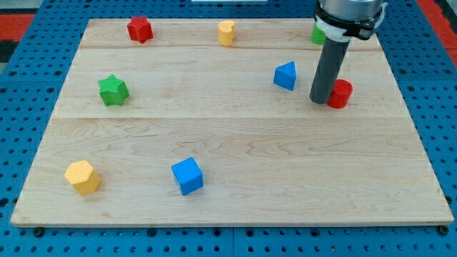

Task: Move your arm to the center right

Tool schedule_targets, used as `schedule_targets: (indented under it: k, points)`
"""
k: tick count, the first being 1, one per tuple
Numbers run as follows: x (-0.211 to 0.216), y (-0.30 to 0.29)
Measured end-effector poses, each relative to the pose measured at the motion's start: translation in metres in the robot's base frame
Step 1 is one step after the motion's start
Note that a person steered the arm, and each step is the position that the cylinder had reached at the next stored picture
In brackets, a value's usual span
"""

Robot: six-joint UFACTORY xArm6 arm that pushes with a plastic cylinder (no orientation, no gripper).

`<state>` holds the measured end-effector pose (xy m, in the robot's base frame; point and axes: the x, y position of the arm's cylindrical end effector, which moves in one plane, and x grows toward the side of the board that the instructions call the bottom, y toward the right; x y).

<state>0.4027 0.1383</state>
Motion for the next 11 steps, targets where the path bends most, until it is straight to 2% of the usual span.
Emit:
schedule_targets:
  k: [2,3,4,6,7,8,10,11]
  points:
    - [-0.042,-0.158]
    - [-0.042,-0.243]
    - [-0.047,-0.272]
    - [-0.114,-0.116]
    - [-0.122,-0.074]
    - [-0.084,0.012]
    - [-0.082,0.019]
    - [-0.086,0.005]
